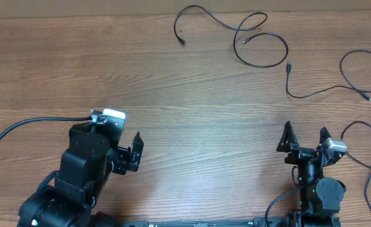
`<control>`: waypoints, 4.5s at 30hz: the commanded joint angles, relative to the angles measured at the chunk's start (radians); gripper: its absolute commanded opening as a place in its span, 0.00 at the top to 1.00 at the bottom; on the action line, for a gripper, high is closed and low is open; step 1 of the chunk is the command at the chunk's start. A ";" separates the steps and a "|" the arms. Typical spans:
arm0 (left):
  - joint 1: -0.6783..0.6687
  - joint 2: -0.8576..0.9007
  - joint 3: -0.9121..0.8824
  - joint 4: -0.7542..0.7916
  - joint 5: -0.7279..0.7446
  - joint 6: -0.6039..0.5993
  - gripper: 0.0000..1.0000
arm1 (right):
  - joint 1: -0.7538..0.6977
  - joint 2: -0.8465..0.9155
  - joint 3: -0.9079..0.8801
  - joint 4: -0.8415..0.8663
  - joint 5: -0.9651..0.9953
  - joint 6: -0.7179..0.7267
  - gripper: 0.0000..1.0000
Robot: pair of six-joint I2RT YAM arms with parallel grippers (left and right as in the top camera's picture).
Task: Untangle cables
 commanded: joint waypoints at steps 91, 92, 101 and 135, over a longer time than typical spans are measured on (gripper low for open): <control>0.484 -0.751 -1.094 0.953 0.296 0.306 0.00 | 0.005 -0.012 -0.011 0.010 0.004 -0.008 0.00; 0.484 -0.751 -1.094 0.953 0.286 0.305 0.00 | 0.005 -0.012 -0.011 0.010 0.004 -0.008 0.00; 0.484 -0.751 -1.094 0.953 0.249 0.052 0.00 | 0.005 -0.012 -0.011 0.010 0.004 -0.008 0.00; 0.485 -0.750 -1.094 0.960 0.176 -0.019 0.01 | 0.005 -0.012 -0.011 0.010 0.004 -0.008 0.00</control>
